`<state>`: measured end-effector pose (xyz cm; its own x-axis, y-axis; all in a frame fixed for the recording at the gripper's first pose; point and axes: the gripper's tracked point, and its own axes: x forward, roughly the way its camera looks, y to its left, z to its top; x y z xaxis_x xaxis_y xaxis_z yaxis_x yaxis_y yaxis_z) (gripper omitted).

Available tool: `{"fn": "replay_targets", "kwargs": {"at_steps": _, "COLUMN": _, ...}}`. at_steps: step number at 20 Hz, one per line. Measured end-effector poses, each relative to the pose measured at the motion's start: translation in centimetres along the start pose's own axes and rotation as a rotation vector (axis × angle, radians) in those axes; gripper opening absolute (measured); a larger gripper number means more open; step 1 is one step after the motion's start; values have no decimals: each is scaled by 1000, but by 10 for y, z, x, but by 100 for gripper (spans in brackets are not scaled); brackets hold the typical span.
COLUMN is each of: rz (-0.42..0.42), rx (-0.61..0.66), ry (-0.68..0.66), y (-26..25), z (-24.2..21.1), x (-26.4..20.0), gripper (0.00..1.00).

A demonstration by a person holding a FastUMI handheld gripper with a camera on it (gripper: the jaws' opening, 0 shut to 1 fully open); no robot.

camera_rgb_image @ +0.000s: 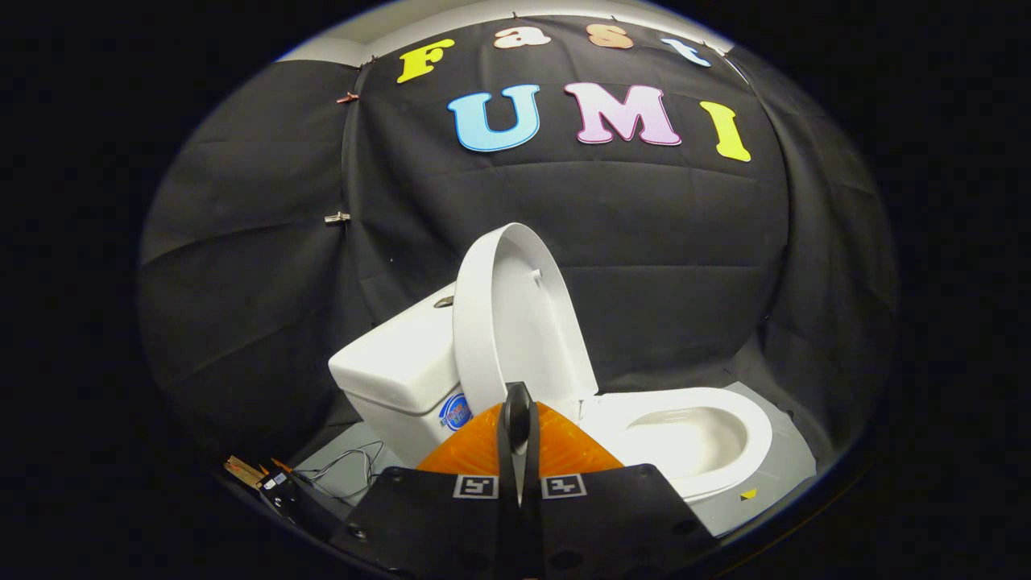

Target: Open the toilet lid.

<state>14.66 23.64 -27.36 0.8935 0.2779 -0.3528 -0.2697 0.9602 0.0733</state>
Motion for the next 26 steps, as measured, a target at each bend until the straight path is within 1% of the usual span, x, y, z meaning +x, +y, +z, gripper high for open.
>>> {"fn": "replay_targets", "kwargs": {"at_steps": 5, "rz": -10, "rx": -14, "ry": 14, "y": 0, "z": -1, "x": 0, "gripper": 5}}
{"fn": "replay_targets", "kwargs": {"at_steps": 6, "rz": -3, "rx": -17, "ry": 19, "y": 3, "z": -2, "x": -1, "gripper": 5}}
{"fn": "replay_targets", "kwargs": {"at_steps": 7, "rz": 28, "rx": -6, "ry": 21, "y": 7, "z": -1, "x": -3, "gripper": 8}}
{"fn": "replay_targets", "kwargs": {"at_steps": 8, "rz": 47, "rx": 10, "ry": 15, "y": 10, "z": 2, "x": -6, "gripper": 14}}
{"fn": "replay_targets", "kwargs": {"at_steps": 9, "rz": 57, "rx": 36, "ry": 1, "y": 8, "z": 8, "x": -12, "gripper": 25}}
{"fn": "replay_targets", "kwargs": {"at_steps": 10, "rz": 65, "rx": 60, "ry": -16, "y": 8, "z": 15, "x": -17, "gripper": 32}}
{"fn": "replay_targets", "kwargs": {"at_steps": 12, "rz": 60, "rx": 79, "ry": -42, "y": 6, "z": 30, "x": -30, "gripper": 68}}
{"fn": "replay_targets", "kwargs": {"at_steps": 13, "rz": 57, "rx": 74, "ry": -52, "y": 6, "z": 37, "x": -35, "gripper": 78}}
{"fn": "replay_targets", "kwargs": {"at_steps": 14, "rz": 56, "rx": 66, "ry": -63, "y": 5, "z": 46, "x": -42, "gripper": 82}}
{"fn": "replay_targets", "kwargs": {"at_steps": 15, "rz": 54, "rx": 57, "ry": -74, "y": 3, "z": 55, "x": -51, "gripper": 89}}
{"fn": "replay_targets", "kwargs": {"at_steps": 16, "rz": 54, "rx": 50, "ry": -85, "y": 1, "z": 62, "x": -60, "gripper": 92}}
{"fn": "replay_targets", "kwargs": {"at_steps": 17, "rz": 55, "rx": 45, "ry": -99, "y": 1, "z": 74, "x": -72, "gripper": 98}}
{"fn": "replay_targets", "kwargs": {"at_steps": 21, "rz": 57, "rx": 25, "ry": -201, "y": -9, "z": 122, "x": -130, "gripper": 99}}
{"fn": "replay_targets", "kwargs": {"at_steps": 23, "rz": 36, "rx": 12, "ry": -254, "y": -20, "z": 148, "x": -157, "gripper": 99}}
{"fn": "replay_targets", "kwargs": {"at_steps": 26, "rz": -5, "rx": -23, "ry": -295, "y": -37, "z": 177, "x": -197, "gripper": 99}}
